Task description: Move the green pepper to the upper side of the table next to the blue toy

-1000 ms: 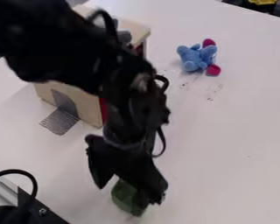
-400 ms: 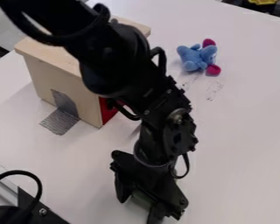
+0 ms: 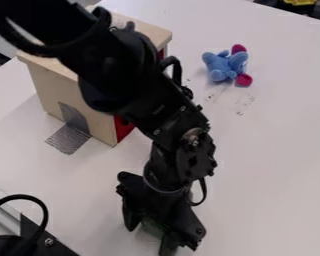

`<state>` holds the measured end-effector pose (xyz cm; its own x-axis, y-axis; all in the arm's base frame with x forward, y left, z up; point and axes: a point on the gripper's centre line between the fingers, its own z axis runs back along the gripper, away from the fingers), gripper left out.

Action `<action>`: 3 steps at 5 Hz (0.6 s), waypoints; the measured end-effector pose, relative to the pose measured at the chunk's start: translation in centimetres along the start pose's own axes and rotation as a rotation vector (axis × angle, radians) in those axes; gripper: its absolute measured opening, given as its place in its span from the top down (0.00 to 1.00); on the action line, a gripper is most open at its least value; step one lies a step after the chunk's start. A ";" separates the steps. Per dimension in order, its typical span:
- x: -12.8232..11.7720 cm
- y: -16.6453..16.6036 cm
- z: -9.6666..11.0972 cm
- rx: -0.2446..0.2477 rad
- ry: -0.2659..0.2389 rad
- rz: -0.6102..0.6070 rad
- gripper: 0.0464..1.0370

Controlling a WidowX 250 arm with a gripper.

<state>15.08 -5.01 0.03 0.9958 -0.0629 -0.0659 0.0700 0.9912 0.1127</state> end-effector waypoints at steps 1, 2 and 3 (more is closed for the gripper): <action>0.1 -0.1 1.1 -0.017 -0.019 0.000 0.29; 2.4 -0.8 3.4 -0.066 -0.058 0.005 0.29; 6.3 -1.3 6.0 -0.101 -0.095 0.014 0.29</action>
<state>21.57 -7.41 5.41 0.9981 -0.0546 0.0295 0.0542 0.9985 0.0124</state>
